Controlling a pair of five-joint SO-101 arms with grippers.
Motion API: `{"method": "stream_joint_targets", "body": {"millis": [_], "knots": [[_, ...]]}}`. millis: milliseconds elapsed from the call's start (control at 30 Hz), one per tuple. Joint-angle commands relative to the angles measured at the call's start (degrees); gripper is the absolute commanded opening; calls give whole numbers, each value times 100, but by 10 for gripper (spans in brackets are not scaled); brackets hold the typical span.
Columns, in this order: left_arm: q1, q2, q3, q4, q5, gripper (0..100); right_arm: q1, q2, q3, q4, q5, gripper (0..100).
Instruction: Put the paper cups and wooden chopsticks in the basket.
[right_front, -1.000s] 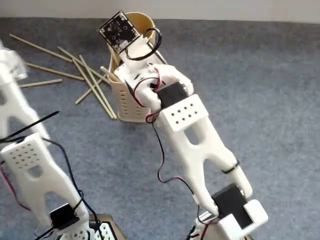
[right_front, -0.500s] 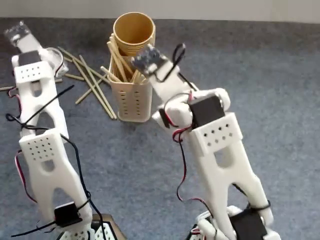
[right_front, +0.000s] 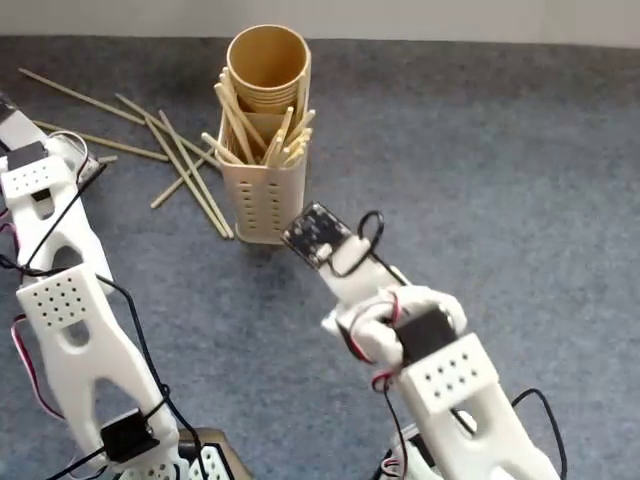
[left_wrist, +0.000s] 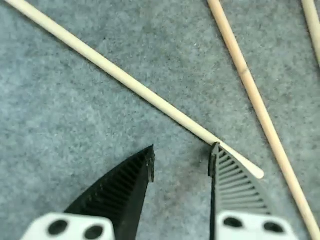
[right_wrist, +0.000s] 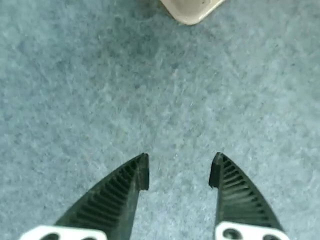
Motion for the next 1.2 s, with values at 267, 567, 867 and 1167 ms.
{"method": "stream_joint_targets", "body": {"millis": [267,567,867,1167], "knots": [[-171,-224,-1235,1284,-141,171,-75,-936,1481,-646,-352,206],[1226,-242,-3292,4325,-1556,228,-66,-919,1982,-1068,-668,206],[1868,-154,-3196,3516,-1521,229,-66,-936,2571,-1473,-615,206],[1947,884,-2897,2840,-1538,228,-66,-936,2589,-1455,-615,206]]}}
